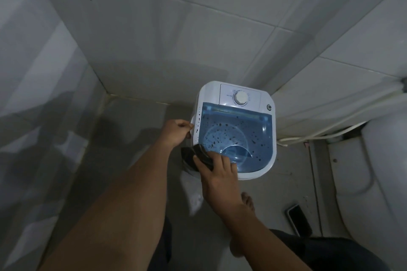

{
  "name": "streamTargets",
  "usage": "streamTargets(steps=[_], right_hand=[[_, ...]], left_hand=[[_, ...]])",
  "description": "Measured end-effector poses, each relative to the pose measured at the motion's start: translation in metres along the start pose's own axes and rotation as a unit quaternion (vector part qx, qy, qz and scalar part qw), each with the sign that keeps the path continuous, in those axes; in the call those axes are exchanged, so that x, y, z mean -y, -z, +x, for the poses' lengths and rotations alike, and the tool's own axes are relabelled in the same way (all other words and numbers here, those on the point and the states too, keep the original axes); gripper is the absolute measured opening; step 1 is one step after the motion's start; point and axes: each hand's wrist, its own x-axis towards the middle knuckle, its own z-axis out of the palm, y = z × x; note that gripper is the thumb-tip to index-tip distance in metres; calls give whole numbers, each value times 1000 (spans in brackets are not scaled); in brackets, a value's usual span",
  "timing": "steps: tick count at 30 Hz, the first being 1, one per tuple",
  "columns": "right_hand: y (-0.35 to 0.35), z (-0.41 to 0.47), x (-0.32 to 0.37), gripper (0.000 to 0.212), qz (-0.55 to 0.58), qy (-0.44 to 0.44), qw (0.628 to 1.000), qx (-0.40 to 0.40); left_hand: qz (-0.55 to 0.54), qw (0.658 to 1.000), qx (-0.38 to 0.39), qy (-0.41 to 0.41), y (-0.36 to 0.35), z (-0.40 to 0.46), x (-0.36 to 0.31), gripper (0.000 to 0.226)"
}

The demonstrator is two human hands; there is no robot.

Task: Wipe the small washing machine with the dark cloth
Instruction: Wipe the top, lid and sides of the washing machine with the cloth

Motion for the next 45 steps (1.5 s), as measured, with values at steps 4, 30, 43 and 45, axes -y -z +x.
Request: streamTargets(steps=[4, 30, 43, 45], right_hand=[[9, -19, -5, 64, -24, 7, 999, 48], [70, 181, -58, 53, -219, 101, 964, 116], [41, 108, -53, 57, -104, 142, 981, 77], [44, 109, -64, 57, -108, 164, 976, 95]], left_hand=[[-6, 1000, 3, 9, 2, 2, 1, 17], [-93, 995, 10, 29, 0, 4, 0, 16], [-114, 992, 17, 44, 0, 8, 2, 21], [-105, 993, 12, 41, 0, 8, 2, 15]])
